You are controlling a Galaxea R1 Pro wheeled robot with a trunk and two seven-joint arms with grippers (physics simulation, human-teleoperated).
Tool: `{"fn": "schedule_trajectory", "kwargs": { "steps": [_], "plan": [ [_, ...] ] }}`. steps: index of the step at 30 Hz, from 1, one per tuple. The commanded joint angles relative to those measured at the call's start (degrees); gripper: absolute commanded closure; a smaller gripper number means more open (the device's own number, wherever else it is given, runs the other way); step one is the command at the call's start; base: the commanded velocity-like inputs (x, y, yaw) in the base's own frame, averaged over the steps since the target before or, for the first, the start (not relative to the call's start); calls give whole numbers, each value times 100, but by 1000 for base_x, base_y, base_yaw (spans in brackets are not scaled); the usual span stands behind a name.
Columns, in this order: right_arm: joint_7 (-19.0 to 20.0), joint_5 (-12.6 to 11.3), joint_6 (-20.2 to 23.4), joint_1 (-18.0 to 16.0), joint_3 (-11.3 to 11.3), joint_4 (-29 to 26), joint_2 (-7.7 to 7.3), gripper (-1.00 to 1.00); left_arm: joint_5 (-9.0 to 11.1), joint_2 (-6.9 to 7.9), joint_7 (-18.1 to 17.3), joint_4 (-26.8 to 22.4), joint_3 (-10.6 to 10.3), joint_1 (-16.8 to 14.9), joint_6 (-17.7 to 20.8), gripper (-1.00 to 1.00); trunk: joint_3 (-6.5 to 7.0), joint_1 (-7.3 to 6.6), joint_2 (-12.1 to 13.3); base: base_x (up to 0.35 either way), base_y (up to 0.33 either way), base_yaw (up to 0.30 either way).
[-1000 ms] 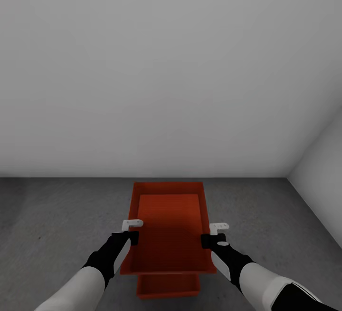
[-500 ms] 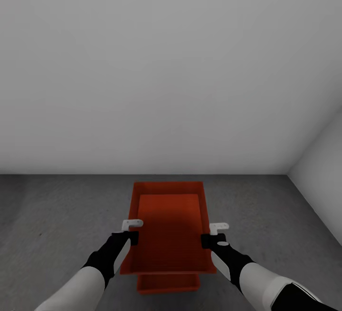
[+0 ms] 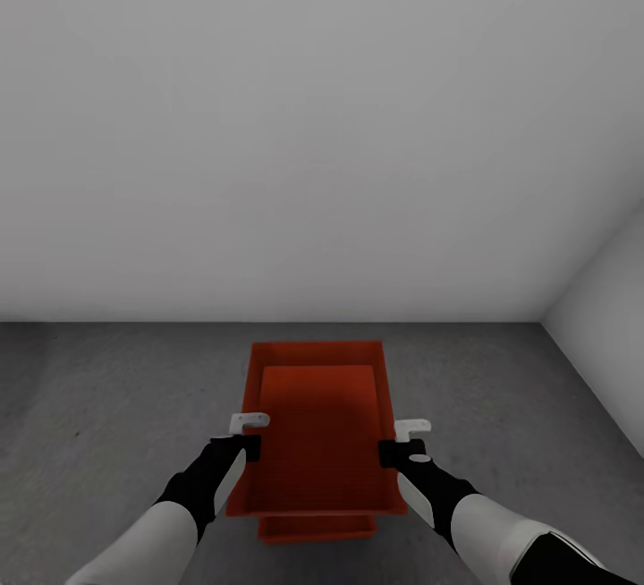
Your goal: Move the two storage containers from the living room to the garage. In the garage, place one container on the floor and stack the other container on top of it (either order is fine).
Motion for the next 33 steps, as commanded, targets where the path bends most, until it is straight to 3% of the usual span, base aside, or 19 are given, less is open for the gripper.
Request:
{"fn": "schedule_trajectory", "kwargs": {
  "steps": [1, 33],
  "plan": [
    [-171, 84, -46, -11, -184, -15, -138, 100, -84, 32, 51, 54, -3, 2, 55, 100, -16, 1, -7, 0, 0, 0],
    [-171, 86, -46, -11, -181, -15, -130, 100, -84, 32, 51, 46, -3, 2, 55, 100, -278, 1, -7, 0, 0, 0]
  ]
}}
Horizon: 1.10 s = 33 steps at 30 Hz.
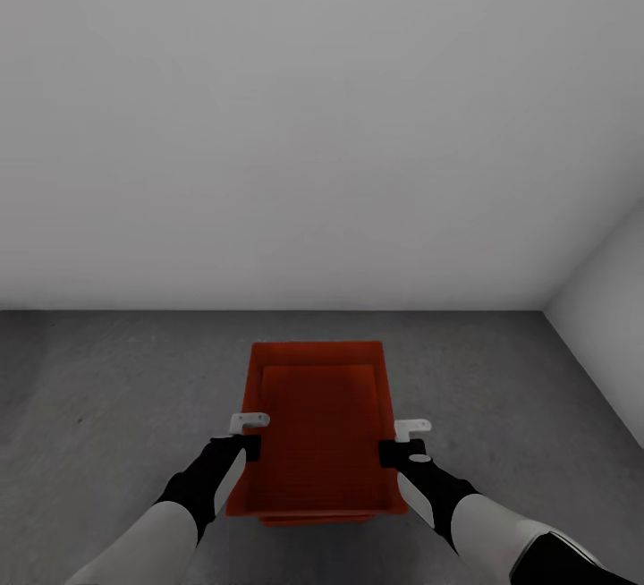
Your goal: Move the two storage containers from the living room to the garage. In the garage, place one container on the floor and stack the other container on top of it (either order is fine).
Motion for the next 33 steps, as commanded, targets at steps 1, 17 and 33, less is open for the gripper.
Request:
{"fn": "schedule_trajectory", "kwargs": {
  "steps": [1, 17, 33],
  "plan": [
    [-171, 85, -35, -9, -180, -15, -130, 100, -82, 32, 51, 49, -3, 2, 56, 100, -6, 2, -7, 0, 0, 0],
    [-164, 86, -33, -9, -175, -15, -125, 100, -81, 32, 51, 53, -3, 2, 56, 100, -6, 2, -7, 0, 0, 52],
    [-169, 82, -41, -10, -181, -15, -130, 100, -80, 32, 51, 57, -3, 2, 56, 100, -6, 2, -7, 0, 0, 81]
  ]
}}
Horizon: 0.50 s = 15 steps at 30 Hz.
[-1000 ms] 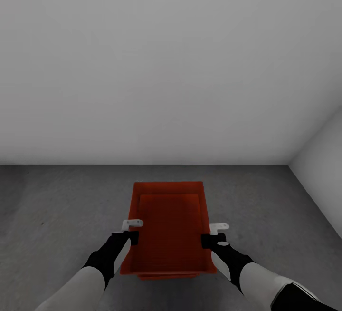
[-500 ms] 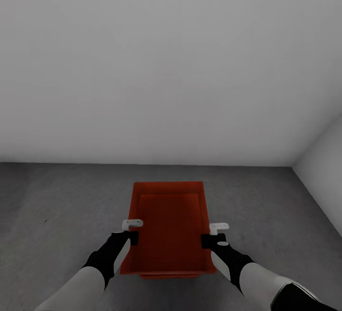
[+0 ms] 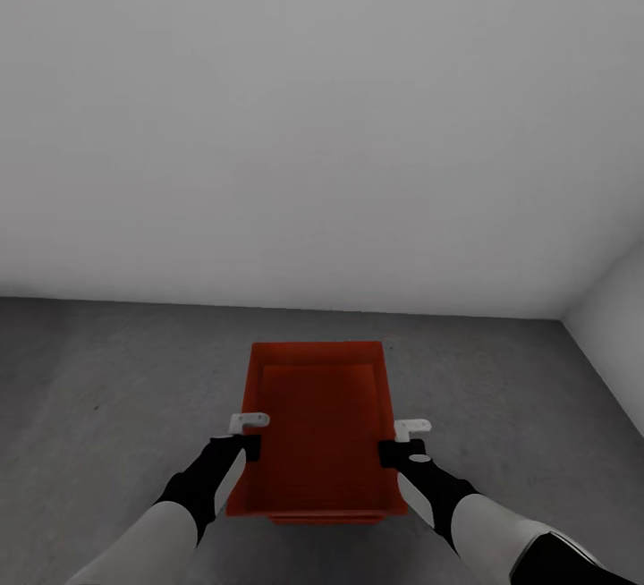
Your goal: Move the two storage containers from the living room to the garage. In the garage, place one container on the floor and stack the other container on top of it (either order is fine).
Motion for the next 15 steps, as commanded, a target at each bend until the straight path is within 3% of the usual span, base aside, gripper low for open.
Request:
{"fn": "schedule_trajectory", "kwargs": {
  "steps": [1, 15],
  "plan": [
    [-174, 84, -49, -10, -183, -15, -126, 100, -74, 36, 50, 53, -9, 2, 53, 100, -6, 2, -7, 0, 0, 3],
    [-174, 85, -49, -10, -180, -15, -126, 100, -75, 36, 50, 58, -9, 2, 53, 100, -6, 2, -7, 0, 0, 0]
  ]
}}
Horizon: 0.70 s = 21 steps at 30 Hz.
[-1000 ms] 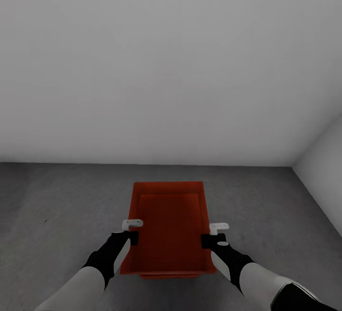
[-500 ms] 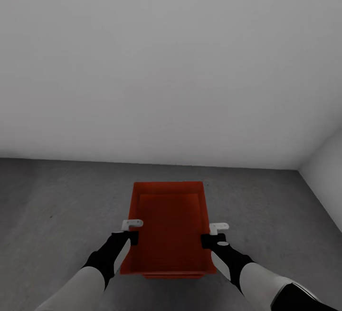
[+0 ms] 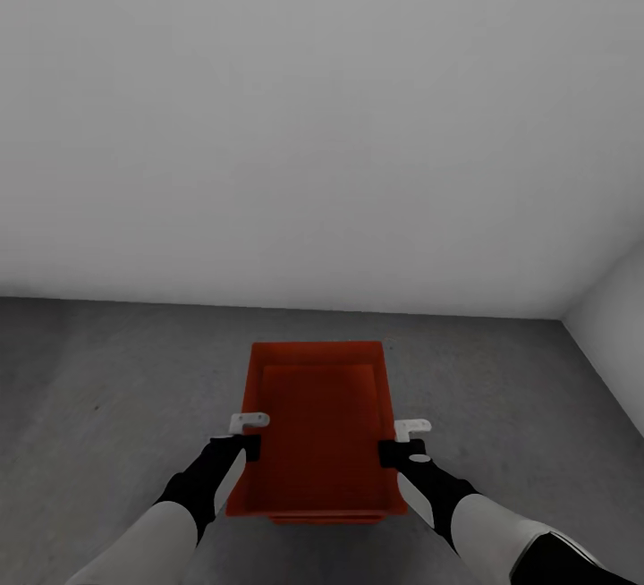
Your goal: Move the two storage containers from the living room to the garage. In the garage, place one container on the floor and stack the other container on top of it (either order is fine).
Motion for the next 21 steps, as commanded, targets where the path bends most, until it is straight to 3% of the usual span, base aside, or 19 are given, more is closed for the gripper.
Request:
{"fn": "schedule_trajectory", "kwargs": {
  "steps": [1, 21],
  "plan": [
    [-169, 84, -43, -10, -178, -15, -130, 100, -84, 31, 51, 62, -2, 2, 53, 100, -6, 2, -7, 0, 0, 0],
    [-170, 86, -43, -11, -182, -15, -130, 100, -84, 31, 51, 63, -2, 2, 52, 100, -6, 2, -7, 0, 0, 0]
  ]
}}
